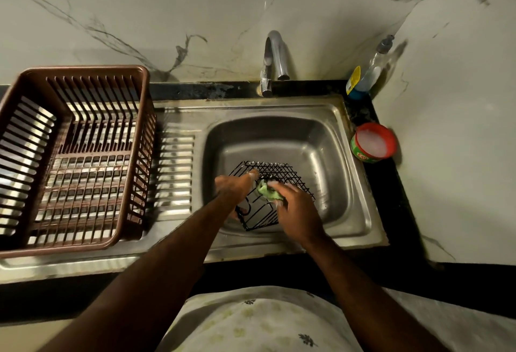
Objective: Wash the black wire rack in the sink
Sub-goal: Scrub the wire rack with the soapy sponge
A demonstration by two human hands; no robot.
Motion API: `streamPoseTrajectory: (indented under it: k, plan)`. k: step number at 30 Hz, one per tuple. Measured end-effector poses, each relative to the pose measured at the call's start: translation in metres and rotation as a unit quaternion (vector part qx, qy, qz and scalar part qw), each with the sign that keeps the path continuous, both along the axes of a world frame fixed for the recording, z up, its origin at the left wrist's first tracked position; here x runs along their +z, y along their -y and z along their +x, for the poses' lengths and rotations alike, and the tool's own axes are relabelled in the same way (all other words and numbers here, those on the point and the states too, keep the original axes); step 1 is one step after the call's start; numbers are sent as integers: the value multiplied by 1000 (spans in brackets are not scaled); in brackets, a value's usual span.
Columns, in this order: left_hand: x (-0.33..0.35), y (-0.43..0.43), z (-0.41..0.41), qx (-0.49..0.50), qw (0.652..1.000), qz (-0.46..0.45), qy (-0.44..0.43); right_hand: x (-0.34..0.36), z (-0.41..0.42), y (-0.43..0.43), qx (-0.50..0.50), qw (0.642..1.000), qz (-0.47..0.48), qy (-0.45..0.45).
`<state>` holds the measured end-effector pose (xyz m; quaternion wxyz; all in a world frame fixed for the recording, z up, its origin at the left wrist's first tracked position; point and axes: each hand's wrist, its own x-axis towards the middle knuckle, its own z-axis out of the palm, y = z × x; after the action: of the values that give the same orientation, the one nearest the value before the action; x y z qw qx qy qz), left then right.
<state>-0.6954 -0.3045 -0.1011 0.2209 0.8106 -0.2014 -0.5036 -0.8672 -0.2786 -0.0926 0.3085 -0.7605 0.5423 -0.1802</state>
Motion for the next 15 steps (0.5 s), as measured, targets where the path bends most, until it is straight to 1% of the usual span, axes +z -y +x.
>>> streamPoseTrajectory:
  k: [2, 4, 10, 12, 15]
  plan:
    - [-2, 0, -1, -6, 1000, 6, 3, -4, 1, -3, -1, 1000, -16, -13]
    - [-5, 2, -1, -11, 1000, 10, 5, -5, 0, -4, -19, 1000, -13, -13]
    - [-9, 9, -7, -82, 996, 21, 29, -10, -8, 10, -38, 998, 2, -40]
    - [-8, 13, -9, -88, 995, 15, 36, -11, -12, 16, -49, 998, 12, -43]
    - [-3, 19, -9, -92, 995, -6, 48, -12, -11, 16, -65, 997, 3, -36]
